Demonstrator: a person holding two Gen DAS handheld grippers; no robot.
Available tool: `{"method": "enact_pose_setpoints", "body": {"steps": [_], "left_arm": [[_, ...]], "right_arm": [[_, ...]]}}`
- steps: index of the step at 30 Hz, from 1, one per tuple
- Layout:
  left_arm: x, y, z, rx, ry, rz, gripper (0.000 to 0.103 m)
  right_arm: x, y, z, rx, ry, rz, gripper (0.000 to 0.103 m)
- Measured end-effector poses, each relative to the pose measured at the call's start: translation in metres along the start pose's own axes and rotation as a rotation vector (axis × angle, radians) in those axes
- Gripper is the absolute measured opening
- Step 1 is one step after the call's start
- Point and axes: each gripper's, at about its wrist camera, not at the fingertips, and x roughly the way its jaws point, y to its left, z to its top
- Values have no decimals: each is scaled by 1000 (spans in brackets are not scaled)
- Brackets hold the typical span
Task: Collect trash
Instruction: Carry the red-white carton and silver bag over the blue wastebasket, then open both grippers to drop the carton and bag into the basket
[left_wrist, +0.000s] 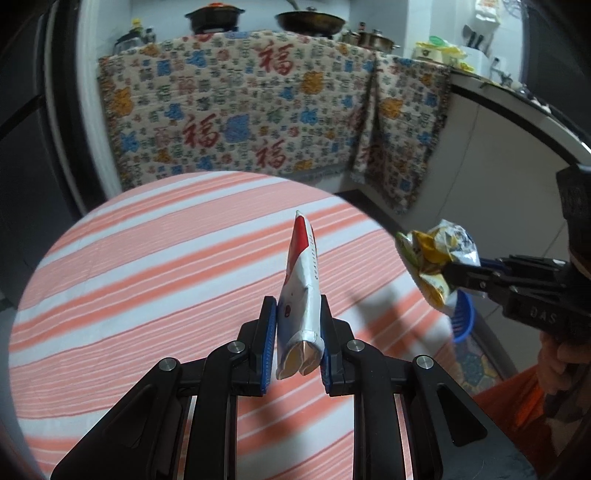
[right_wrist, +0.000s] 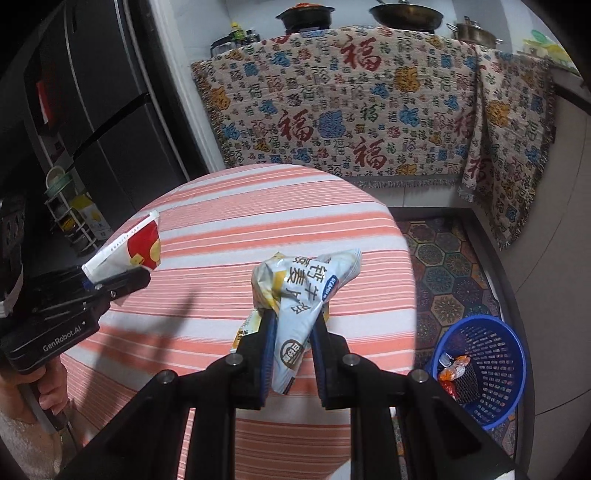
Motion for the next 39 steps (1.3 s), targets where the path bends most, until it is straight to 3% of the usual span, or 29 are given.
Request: {"method": "enact_pose_setpoints", "body": {"steps": [3,9,16,22,28,31,34,35,37,38,39], "left_arm": [[7,-33,8,36,6,-65,19],[41,-115,28,97,26,-208,19],[121,-214,43,130,135,-357,20],[201,-263,31,126,236,-388,22],[252,-289,20,155,278,-381,27],[267,-294,15,160,286,-369,33],[280,-296,13,147,285,-354,55],[282,-296,13,138,280,-349,66],[290,-295,12,119,290,-335,76],[294,-294,13,114,293,-334,79],[294,-293,13,110,295,-331,82]], "right_arm": [[-15,-33,3,42,-23,-34,19],[-54,-125,-6,127,-23,-207,19],[-60,-228,-21,220,52,-316,19],[-22,-292,-44,268,142,-322,19],[17,-340,-68,298,215,-307,19],[30,-356,-76,302,234,-295,19],[42,-367,-81,306,239,-272,22],[46,-372,-82,315,240,-268,24],[54,-382,-87,341,239,-252,52],[52,-385,-89,348,232,-256,71],[50,-388,-90,359,220,-258,74]]}}
